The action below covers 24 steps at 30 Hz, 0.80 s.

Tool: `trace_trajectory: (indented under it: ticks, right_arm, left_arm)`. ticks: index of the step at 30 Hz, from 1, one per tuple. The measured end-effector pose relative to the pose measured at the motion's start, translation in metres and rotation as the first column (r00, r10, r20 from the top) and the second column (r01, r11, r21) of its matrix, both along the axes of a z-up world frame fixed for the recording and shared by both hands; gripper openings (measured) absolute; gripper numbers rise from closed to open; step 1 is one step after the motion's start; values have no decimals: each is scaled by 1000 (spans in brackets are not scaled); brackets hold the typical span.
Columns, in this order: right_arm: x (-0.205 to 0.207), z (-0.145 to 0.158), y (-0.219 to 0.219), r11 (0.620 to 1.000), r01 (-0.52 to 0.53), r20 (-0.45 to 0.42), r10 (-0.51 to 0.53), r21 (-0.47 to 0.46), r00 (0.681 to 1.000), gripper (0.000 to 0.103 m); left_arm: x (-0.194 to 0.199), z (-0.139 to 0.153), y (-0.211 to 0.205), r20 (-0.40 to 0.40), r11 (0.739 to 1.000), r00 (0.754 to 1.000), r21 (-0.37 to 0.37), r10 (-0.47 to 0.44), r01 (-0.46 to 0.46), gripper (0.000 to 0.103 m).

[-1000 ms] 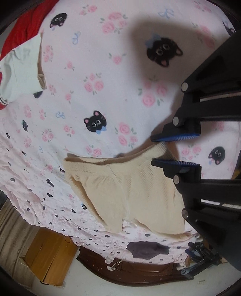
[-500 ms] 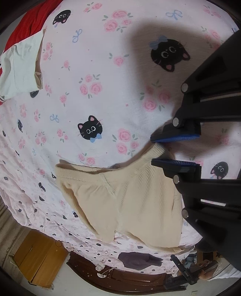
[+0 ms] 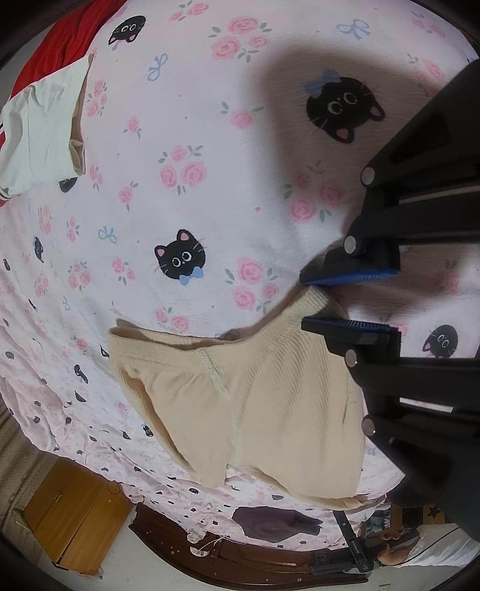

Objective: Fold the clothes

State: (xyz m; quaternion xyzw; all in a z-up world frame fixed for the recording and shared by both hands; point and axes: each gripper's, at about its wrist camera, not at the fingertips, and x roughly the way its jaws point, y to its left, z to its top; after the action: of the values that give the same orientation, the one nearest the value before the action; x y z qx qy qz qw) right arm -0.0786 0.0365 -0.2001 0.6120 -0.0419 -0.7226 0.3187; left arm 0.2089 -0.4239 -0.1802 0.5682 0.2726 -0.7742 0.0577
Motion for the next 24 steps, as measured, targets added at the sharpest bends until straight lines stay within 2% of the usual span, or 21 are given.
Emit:
trace_trajectory:
  ticks: [4,7,9,12,15,16,19,23,24]
  right_arm:
    - [0,0,1,1000,-4,-4,4,0,1000,17]
    - [0,0,1,1000,-6,-6,6,2,1000,17]
    - [0,0,1,1000,-7,-6,7,2,1000,17]
    - [0,0,1,1000,-7,-7,7,2,1000,17]
    - [0,0,1,1000,-8,-6,8,1,1000,17]
    - [-1,0,1,1000,-8,-6,8,0,1000,17]
    - [-1,0,1,1000,-7,-3,7,-3,1000,17]
    - [-1,-1,2,1000,-7,-1,7,-5,1000,17]
    - [0,-1,2,1000,-8,-1,8,-5,1000,18]
  left_arm:
    - [-7,2,5,48,989,993,-101,-105,109,31]
    - [-13,11,13,73,954,977,-212,-201,212,27]
    - [-16,17,22,93,915,958,-283,-271,287,26]
    - [-19,18,39,146,839,913,-360,-382,408,26]
    - [-20,13,53,208,772,868,-398,-451,496,26]
    - [-20,12,56,222,760,857,-395,-466,516,26]
    - [-21,8,64,231,750,838,-374,-495,546,25]
    - [-20,5,68,230,747,831,-365,-506,556,24]
    - [-20,4,68,233,747,831,-365,-505,556,21]
